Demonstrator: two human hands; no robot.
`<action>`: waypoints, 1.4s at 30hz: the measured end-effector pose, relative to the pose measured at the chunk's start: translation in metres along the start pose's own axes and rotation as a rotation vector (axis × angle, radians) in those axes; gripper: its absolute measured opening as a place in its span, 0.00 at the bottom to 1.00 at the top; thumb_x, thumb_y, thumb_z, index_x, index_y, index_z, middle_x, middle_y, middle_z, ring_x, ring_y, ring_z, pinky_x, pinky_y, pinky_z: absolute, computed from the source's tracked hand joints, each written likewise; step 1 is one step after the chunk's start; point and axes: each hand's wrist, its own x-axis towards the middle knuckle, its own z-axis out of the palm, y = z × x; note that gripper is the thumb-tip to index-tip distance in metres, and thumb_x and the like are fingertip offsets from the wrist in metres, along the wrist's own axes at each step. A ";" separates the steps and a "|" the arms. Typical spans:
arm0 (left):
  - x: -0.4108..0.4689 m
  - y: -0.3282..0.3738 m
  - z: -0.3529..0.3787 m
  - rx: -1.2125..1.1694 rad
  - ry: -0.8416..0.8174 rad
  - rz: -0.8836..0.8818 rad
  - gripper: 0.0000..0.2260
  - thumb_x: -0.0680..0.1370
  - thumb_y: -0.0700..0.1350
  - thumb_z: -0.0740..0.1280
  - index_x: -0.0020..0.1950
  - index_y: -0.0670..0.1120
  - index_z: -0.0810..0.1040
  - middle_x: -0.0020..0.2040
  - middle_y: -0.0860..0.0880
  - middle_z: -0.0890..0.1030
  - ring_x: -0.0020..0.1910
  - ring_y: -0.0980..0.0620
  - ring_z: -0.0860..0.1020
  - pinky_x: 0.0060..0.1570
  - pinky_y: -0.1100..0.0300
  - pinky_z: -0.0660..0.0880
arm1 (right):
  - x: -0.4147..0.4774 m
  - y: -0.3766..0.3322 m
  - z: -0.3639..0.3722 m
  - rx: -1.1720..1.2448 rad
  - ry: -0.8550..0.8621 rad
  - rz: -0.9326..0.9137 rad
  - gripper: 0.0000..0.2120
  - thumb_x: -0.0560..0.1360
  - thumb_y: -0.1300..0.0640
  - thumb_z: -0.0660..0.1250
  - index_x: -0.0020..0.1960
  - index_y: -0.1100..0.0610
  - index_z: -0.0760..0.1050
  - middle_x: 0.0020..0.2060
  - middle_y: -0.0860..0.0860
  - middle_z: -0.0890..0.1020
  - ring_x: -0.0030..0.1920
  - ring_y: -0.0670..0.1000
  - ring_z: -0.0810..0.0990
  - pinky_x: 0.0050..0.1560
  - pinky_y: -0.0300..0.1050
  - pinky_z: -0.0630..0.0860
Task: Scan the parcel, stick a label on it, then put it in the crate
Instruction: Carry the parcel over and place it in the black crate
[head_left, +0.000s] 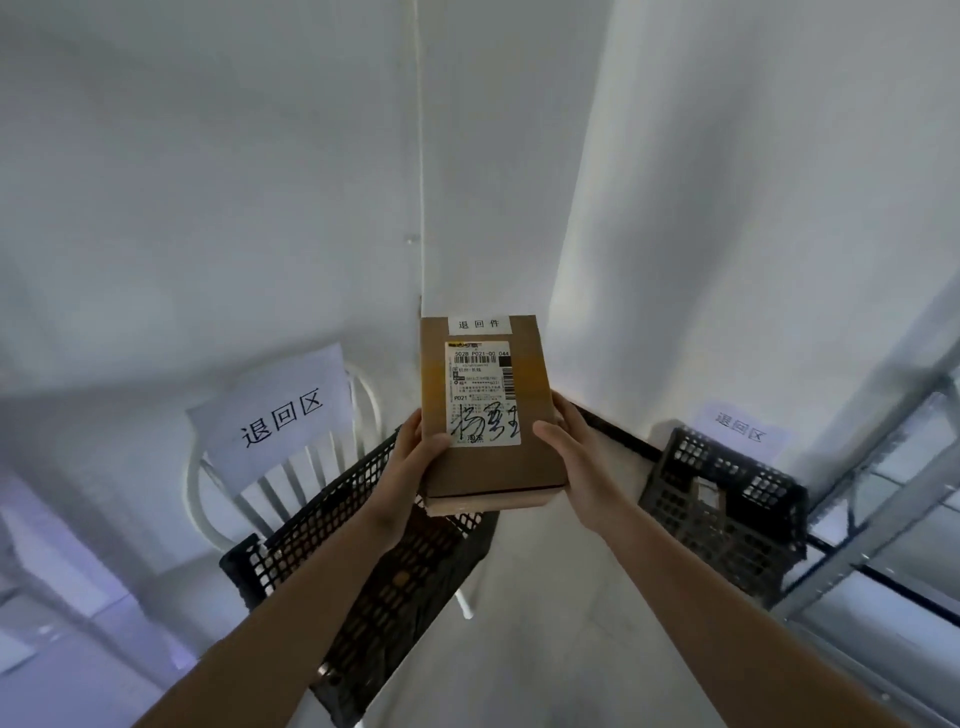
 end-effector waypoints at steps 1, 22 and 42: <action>0.009 -0.004 -0.001 -0.010 0.037 -0.005 0.29 0.67 0.59 0.70 0.67 0.61 0.69 0.61 0.53 0.81 0.57 0.51 0.81 0.55 0.54 0.77 | 0.016 0.004 -0.003 -0.007 -0.035 0.012 0.19 0.76 0.57 0.65 0.66 0.45 0.72 0.59 0.51 0.83 0.59 0.55 0.81 0.54 0.48 0.77; 0.047 -0.110 -0.070 -0.219 0.701 -0.205 0.33 0.68 0.51 0.71 0.72 0.59 0.67 0.60 0.50 0.81 0.59 0.48 0.78 0.55 0.52 0.77 | 0.200 0.138 0.044 -0.120 -0.719 0.392 0.27 0.74 0.57 0.69 0.71 0.47 0.67 0.62 0.50 0.80 0.62 0.53 0.80 0.61 0.55 0.78; 0.087 -0.393 -0.161 -0.360 0.876 -0.633 0.31 0.74 0.35 0.63 0.75 0.48 0.59 0.53 0.44 0.79 0.51 0.46 0.78 0.41 0.56 0.76 | 0.232 0.453 0.060 -0.456 -0.782 0.827 0.35 0.75 0.67 0.65 0.75 0.47 0.54 0.52 0.46 0.76 0.52 0.48 0.76 0.50 0.47 0.76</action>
